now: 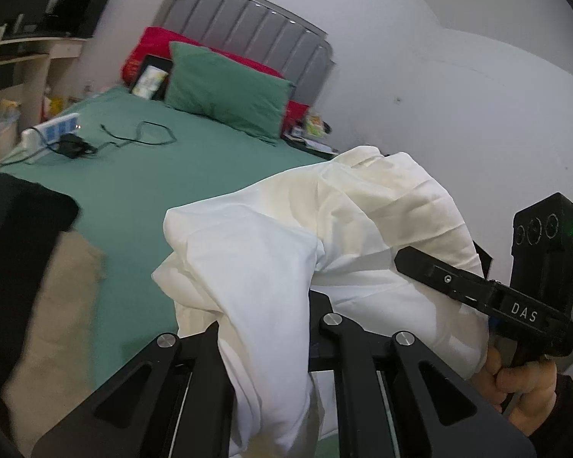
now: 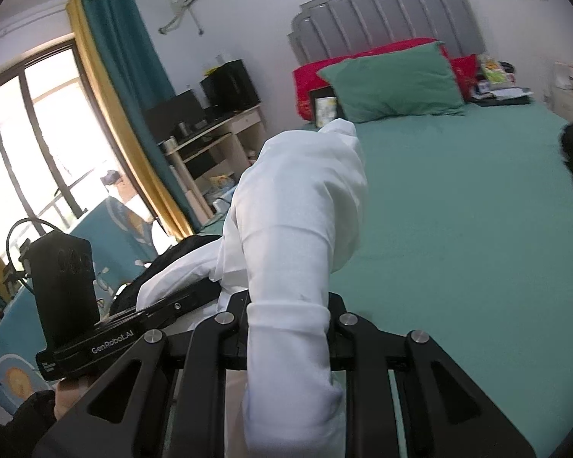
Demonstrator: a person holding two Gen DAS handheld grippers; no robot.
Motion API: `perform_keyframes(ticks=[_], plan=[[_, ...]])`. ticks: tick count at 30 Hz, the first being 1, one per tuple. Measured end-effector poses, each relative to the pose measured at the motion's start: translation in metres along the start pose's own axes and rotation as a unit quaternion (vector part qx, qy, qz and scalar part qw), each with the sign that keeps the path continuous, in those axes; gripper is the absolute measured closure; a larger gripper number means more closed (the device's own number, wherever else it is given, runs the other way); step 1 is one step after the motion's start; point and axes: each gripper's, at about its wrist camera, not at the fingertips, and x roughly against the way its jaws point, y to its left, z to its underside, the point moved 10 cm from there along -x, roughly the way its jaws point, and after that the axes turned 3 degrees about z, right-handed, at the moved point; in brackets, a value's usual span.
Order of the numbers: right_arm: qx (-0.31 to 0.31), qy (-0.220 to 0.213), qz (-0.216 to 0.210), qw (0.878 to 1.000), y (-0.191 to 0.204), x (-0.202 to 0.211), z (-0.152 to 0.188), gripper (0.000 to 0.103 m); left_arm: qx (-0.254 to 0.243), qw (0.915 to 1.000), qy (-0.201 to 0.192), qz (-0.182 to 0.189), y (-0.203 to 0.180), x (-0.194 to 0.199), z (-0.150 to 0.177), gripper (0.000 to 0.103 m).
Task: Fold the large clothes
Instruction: 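Lower the white bundle onto the bed and open both tools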
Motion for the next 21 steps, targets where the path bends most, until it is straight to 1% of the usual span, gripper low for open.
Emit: perform_keyframes(ticks=[3,6,7,11,13,14,15,16,18,19,20,21], plan=[[0.004,-0.012,-0.021,1.000,0.014,-0.021,-0.004,0.083,0.003,0.9999,-0.005,-0.009,0.026,0.004,-0.018,0.094],[-0.003,-0.012,-0.035,0.999,0.020,-0.043,-0.003,0.083,-0.004,0.9997,-0.002,-0.025,0.048,0.002,-0.025,0.094],[-0.004,-0.010,-0.036,0.999,0.021,-0.051,-0.002,0.083,-0.007,0.9994,0.004,-0.033,0.055,-0.003,-0.025,0.094],[-0.017,0.007,-0.036,0.999,0.013,-0.081,0.014,0.083,-0.011,0.9960,0.052,-0.072,0.087,-0.031,-0.018,0.093],[-0.043,0.026,-0.035,0.998,-0.001,-0.101,0.031,0.083,0.007,0.9917,0.090,-0.091,0.108,-0.047,-0.002,0.092],[-0.055,0.039,-0.034,0.997,-0.007,-0.110,0.042,0.083,0.033,0.9866,0.123,-0.101,0.122,-0.058,0.013,0.090],[-0.065,0.054,-0.028,0.996,-0.014,-0.119,0.054,0.083,0.050,0.9824,0.143,-0.109,0.132,-0.064,0.022,0.089],[-0.073,0.072,-0.018,0.995,-0.020,-0.128,0.067,0.083,0.072,0.9764,0.165,-0.119,0.143,-0.069,0.033,0.087],[-0.097,0.102,0.004,0.990,-0.038,-0.139,0.093,0.081,0.112,0.9658,0.198,-0.124,0.157,-0.076,0.052,0.084],[-0.111,0.108,0.008,0.988,-0.047,-0.140,0.101,0.077,0.124,0.9628,0.204,-0.126,0.162,-0.077,0.057,0.080],[-0.120,0.116,0.012,0.986,-0.054,-0.140,0.107,0.070,0.130,0.9617,0.205,-0.128,0.163,-0.076,0.059,0.077],[-0.124,0.122,0.019,0.985,-0.058,-0.139,0.110,0.065,0.130,0.9615,0.204,-0.132,0.164,-0.074,0.059,0.076]])
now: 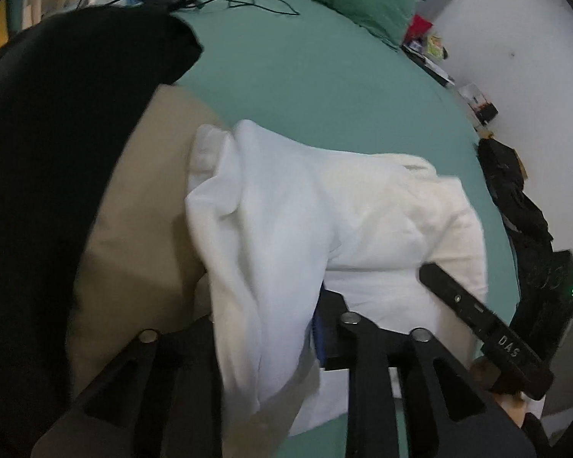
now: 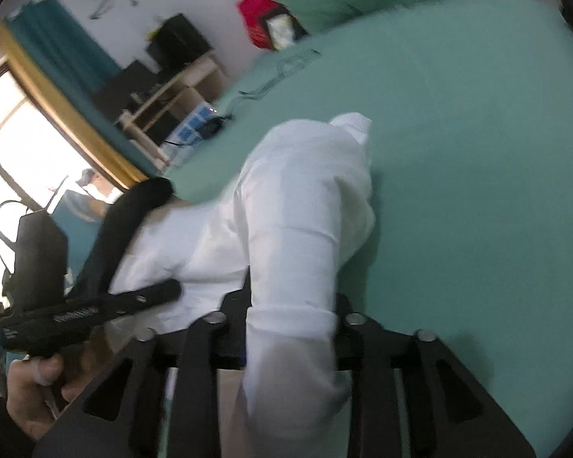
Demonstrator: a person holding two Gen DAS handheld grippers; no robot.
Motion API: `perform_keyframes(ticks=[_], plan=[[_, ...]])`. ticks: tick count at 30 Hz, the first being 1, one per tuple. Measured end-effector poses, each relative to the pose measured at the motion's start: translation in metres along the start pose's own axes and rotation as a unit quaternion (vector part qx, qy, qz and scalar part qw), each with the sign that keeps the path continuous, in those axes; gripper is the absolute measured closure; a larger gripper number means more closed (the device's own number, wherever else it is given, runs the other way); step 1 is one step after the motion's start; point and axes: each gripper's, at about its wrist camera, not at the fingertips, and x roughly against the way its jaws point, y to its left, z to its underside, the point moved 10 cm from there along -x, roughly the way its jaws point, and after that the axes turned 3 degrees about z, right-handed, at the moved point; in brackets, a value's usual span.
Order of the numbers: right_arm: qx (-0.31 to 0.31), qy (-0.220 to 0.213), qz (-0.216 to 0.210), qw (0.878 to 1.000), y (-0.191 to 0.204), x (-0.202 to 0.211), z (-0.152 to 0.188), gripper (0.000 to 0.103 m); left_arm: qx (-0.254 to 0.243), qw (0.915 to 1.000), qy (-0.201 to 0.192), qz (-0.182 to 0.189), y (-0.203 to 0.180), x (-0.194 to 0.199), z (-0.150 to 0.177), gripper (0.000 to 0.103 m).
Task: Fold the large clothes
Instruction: 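Lower the white bundle onto the bed and open both tools, then press the white bundle flat with both open tools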
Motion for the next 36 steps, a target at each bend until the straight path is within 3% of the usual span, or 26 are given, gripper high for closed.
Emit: perform_keyframes(ticks=[2,7,11,14,18,21,23,24,28,32,36], plan=[[-0.005,0.013,0.010,1.000,-0.010,0.003,0.005,0.057,-0.004,0.9999,-0.005,-0.009,-0.001,0.004,0.001,0.074],[0.007,0.001,0.041,0.999,-0.022,0.035,-0.003,0.055,-0.019,0.9971,-0.057,-0.048,-0.005,0.033,-0.012,0.074],[0.034,-0.037,0.075,0.996,-0.023,0.063,-0.023,0.054,-0.030,0.9912,-0.121,-0.044,-0.012,0.061,-0.028,0.074],[0.101,-0.078,0.132,0.983,-0.015,0.085,-0.037,0.054,-0.037,0.9854,-0.162,-0.037,-0.023,0.082,-0.036,0.074],[0.159,-0.076,0.156,0.972,-0.001,0.077,-0.043,0.054,-0.060,0.9767,-0.206,-0.013,-0.040,0.098,-0.048,0.074],[0.162,-0.058,0.164,0.971,-0.003,0.056,-0.044,0.054,-0.066,0.9828,-0.168,0.037,-0.057,0.076,-0.048,0.074],[0.149,-0.041,0.170,0.973,-0.010,0.041,-0.042,0.054,-0.046,0.9909,-0.100,0.079,-0.063,0.045,-0.038,0.074],[0.140,-0.030,0.171,0.975,-0.016,0.033,-0.040,0.054,-0.039,0.9931,-0.076,0.080,-0.062,0.032,-0.034,0.074],[0.130,-0.015,0.171,0.977,-0.024,0.017,-0.031,0.054,-0.005,0.9998,-0.016,0.008,-0.032,-0.004,-0.021,0.074],[0.143,-0.014,0.167,0.975,-0.022,0.013,-0.029,0.053,0.022,0.9997,-0.006,-0.007,-0.014,-0.010,-0.020,0.074],[0.136,-0.009,0.159,0.978,-0.019,0.019,-0.031,0.052,-0.002,0.9992,-0.017,-0.036,-0.018,-0.006,-0.021,0.072]])
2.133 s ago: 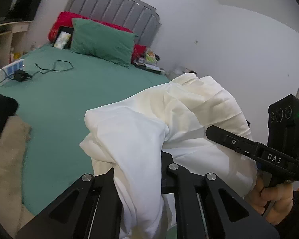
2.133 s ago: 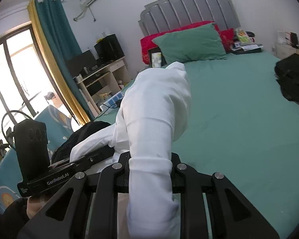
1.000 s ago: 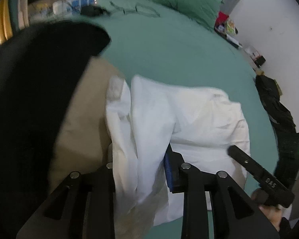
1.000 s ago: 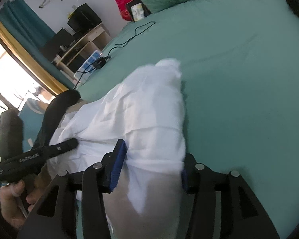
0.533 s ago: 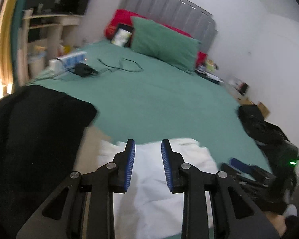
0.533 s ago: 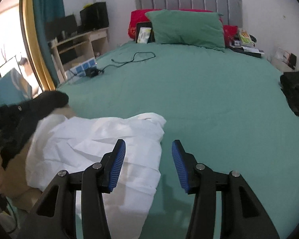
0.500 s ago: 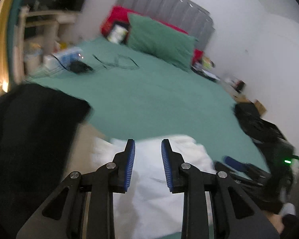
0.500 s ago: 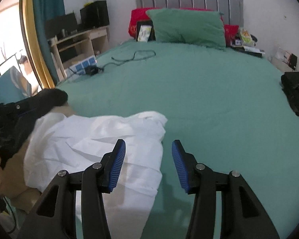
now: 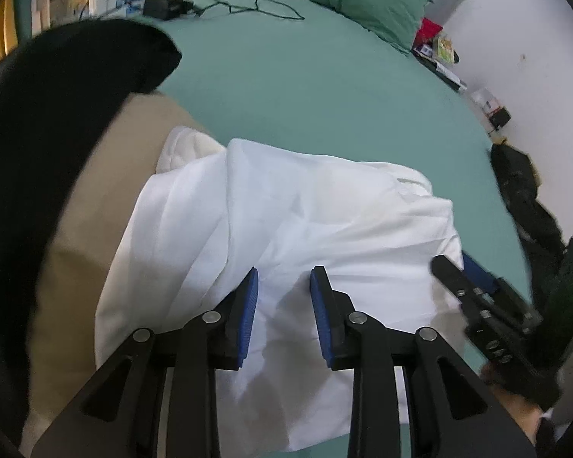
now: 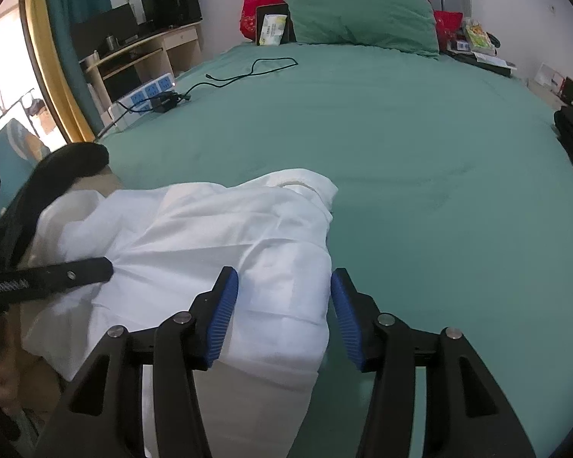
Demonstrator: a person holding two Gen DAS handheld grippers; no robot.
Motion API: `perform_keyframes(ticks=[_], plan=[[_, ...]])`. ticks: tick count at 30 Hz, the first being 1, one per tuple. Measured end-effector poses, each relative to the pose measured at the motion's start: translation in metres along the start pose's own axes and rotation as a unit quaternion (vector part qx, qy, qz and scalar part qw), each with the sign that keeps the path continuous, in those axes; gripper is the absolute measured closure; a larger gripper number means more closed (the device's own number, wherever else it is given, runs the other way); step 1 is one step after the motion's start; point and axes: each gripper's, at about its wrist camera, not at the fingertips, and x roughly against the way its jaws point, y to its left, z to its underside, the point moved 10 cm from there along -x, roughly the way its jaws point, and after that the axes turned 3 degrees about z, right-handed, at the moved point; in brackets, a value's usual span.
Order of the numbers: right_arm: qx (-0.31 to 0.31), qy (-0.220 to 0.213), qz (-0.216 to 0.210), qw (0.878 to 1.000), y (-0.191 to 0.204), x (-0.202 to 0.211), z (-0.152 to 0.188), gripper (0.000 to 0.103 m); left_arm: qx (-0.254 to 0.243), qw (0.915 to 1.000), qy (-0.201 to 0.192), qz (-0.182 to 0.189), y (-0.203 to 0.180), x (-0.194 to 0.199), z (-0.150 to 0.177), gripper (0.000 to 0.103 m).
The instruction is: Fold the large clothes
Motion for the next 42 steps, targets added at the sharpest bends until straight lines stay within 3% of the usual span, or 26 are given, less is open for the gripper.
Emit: perform_keyframes(ticks=[5,12,15,18,25,30,42], plan=[[-0.013,0.008,-0.004,1.000,-0.003,0.019,0.006,0.052,0.003,0.9997,-0.018,-0.017,-0.007,0.015,0.009,0.072],[-0.001,0.033,-0.010,0.999,-0.004,0.035,0.032,0.052,-0.013,0.9997,-0.018,-0.008,-0.009,0.030,0.032,0.072],[-0.008,0.050,-0.013,0.999,-0.006,0.034,0.048,0.052,-0.011,0.9999,0.003,-0.012,-0.005,0.022,0.044,0.072],[-0.015,0.058,-0.012,0.998,-0.010,0.035,0.058,0.045,0.006,0.9996,0.027,-0.002,0.002,0.012,0.056,0.072],[-0.025,0.073,-0.020,0.997,-0.018,0.038,0.075,0.041,-0.013,0.9992,0.018,-0.032,0.008,0.016,0.067,0.072],[-0.032,0.089,-0.021,0.995,-0.025,0.045,0.086,0.041,-0.031,0.9978,0.012,-0.057,0.002,0.025,0.078,0.072],[-0.035,0.110,-0.023,0.993,-0.052,0.080,0.118,0.041,-0.049,0.9972,-0.001,-0.056,-0.033,0.039,0.104,0.072]])
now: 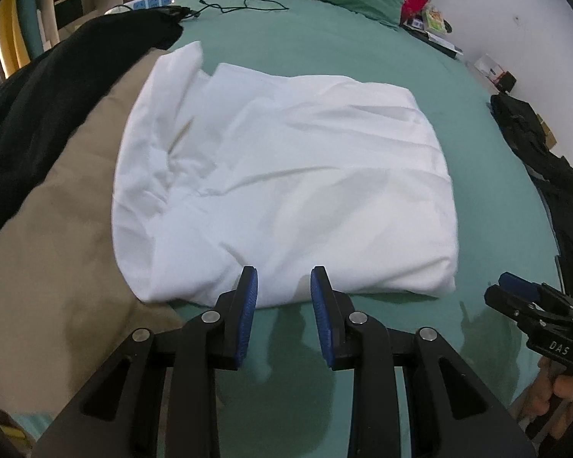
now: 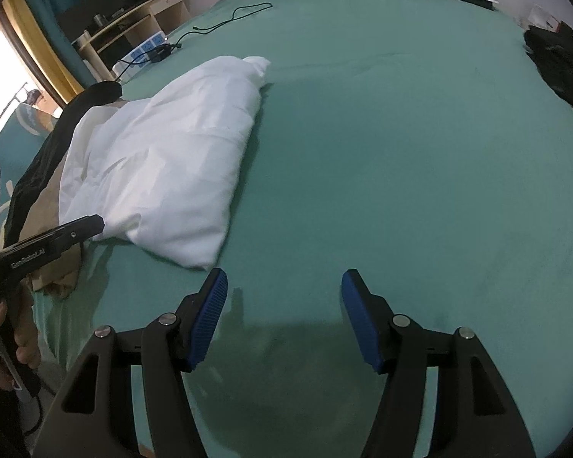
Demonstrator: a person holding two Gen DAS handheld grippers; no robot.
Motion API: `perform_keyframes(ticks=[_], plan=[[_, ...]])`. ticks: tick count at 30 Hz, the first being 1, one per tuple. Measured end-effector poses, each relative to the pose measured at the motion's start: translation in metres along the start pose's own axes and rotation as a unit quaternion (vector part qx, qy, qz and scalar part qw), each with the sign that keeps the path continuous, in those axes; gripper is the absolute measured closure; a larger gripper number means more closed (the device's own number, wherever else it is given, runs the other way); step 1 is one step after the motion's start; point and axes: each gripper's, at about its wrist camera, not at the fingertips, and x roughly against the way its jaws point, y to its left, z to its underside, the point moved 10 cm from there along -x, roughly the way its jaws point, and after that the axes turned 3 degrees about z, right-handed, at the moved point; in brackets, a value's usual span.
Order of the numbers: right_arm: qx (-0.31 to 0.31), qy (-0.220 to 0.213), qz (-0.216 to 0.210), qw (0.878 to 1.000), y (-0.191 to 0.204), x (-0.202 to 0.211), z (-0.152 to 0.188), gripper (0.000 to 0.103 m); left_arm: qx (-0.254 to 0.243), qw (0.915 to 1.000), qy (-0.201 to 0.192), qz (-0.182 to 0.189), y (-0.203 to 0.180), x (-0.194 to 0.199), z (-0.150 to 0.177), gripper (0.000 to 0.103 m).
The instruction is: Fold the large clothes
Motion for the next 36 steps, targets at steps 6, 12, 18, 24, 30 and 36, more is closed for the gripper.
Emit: perform_keyframes(ticks=[6,12,18,24,30,36], plan=[[-0.012,-0.006,0.006,1.000,-0.025,0.021,0.011,0.041,0.007,0.9999,-0.008,0.005,-0.018,0.008,0.017,0.072],[-0.022,-0.017,0.013,1.000,-0.050,0.043,0.018,0.041,-0.006,0.9995,-0.030,0.012,-0.046,0.026,0.030,0.072],[-0.031,-0.032,0.023,0.999,-0.072,0.068,0.024,0.041,-0.004,0.9984,-0.049,0.027,-0.072,0.053,0.033,0.072],[-0.042,-0.050,0.035,0.997,-0.098,0.099,0.028,0.041,-0.021,0.9963,-0.069,0.047,-0.110,0.082,0.038,0.072],[-0.044,-0.075,0.052,0.995,-0.118,0.135,0.027,0.041,-0.042,0.9932,-0.094,0.053,-0.145,0.110,0.024,0.072],[-0.045,-0.106,0.067,0.991,-0.138,0.174,0.019,0.040,-0.062,0.9886,-0.122,0.064,-0.171,0.142,0.010,0.072]])
